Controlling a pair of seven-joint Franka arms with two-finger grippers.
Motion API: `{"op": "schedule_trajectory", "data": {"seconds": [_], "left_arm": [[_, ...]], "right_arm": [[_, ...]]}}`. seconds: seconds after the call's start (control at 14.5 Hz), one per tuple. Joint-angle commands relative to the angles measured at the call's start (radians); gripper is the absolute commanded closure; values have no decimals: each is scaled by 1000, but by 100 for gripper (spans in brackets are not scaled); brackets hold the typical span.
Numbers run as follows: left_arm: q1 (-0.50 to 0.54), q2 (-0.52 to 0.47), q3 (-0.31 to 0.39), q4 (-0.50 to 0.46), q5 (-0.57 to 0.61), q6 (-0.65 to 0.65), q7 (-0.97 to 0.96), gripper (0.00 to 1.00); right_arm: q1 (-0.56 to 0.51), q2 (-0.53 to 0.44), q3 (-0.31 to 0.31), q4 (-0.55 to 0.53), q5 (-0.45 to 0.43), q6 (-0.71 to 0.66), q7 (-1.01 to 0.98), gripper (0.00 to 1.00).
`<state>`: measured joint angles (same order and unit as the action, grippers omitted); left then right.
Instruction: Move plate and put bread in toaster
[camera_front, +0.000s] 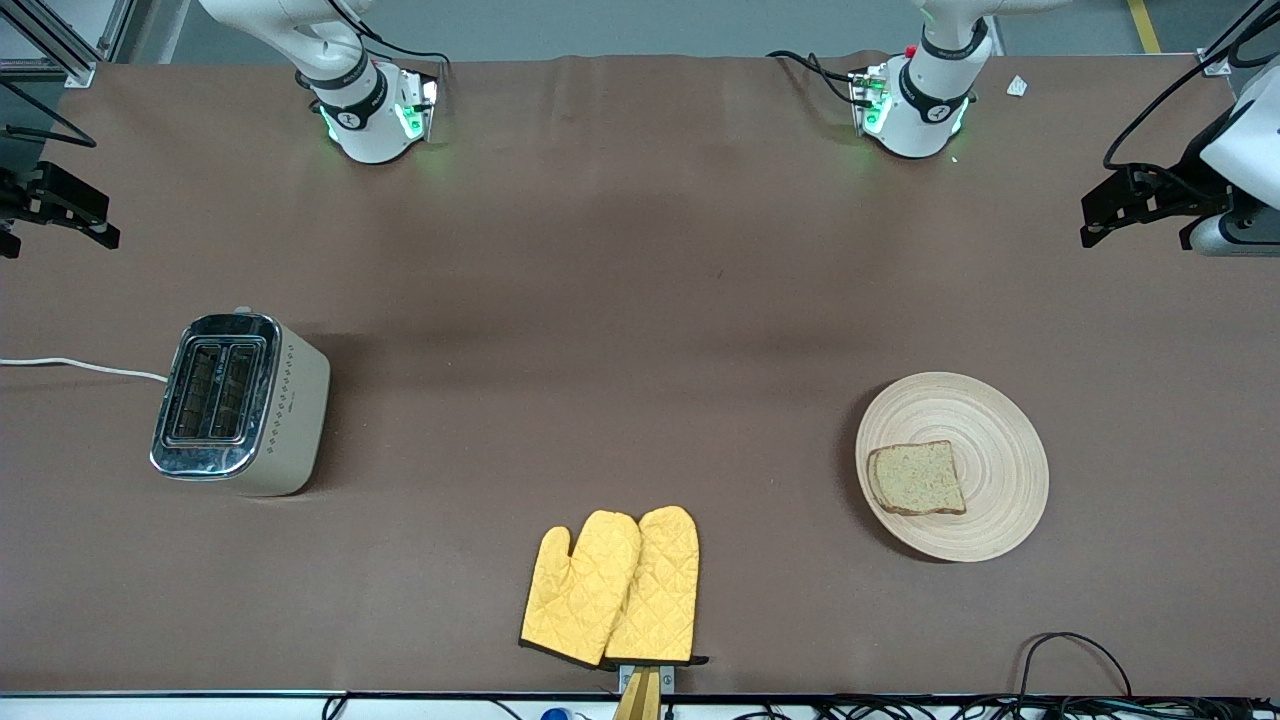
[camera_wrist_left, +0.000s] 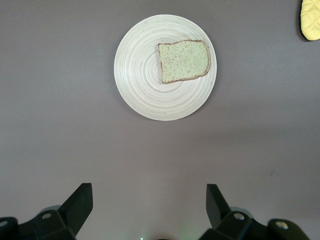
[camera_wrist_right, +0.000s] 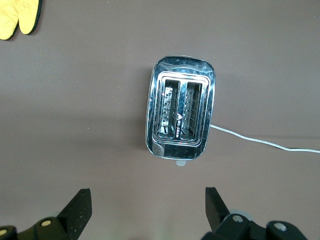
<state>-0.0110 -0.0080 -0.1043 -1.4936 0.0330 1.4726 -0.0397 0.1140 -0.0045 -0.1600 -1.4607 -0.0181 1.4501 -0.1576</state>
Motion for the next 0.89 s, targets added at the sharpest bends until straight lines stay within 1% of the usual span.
{"op": "schedule_trajectory", "data": {"seconds": [0.0, 0.14, 0.28, 0.48, 0.62, 0.69, 0.83], "left_arm": [[3, 6, -3, 19, 18, 2, 14, 0], [6, 13, 2, 32, 15, 2, 15, 0], [12, 28, 15, 39, -28, 2, 21, 0], [84, 58, 64, 39, -178, 0, 20, 0], [153, 80, 69, 44, -292, -1, 26, 0], [173, 91, 71, 44, -320, -1, 29, 0], [232, 153, 69, 96, -344, -24, 53, 0]], "right_arm": [[-5, -3, 11, 5, -17, -7, -8, 0], [-7, -3, 11, 5, -17, -5, -8, 0], [-7, -3, 11, 5, -17, -10, -10, 0], [24, -3, 13, 13, -31, -10, -8, 0], [23, -3, 11, 14, -45, -10, -8, 0], [18, -3, 10, 14, -45, -5, -10, 0], [19, -3, 10, 16, -46, -10, -11, 0]]}}
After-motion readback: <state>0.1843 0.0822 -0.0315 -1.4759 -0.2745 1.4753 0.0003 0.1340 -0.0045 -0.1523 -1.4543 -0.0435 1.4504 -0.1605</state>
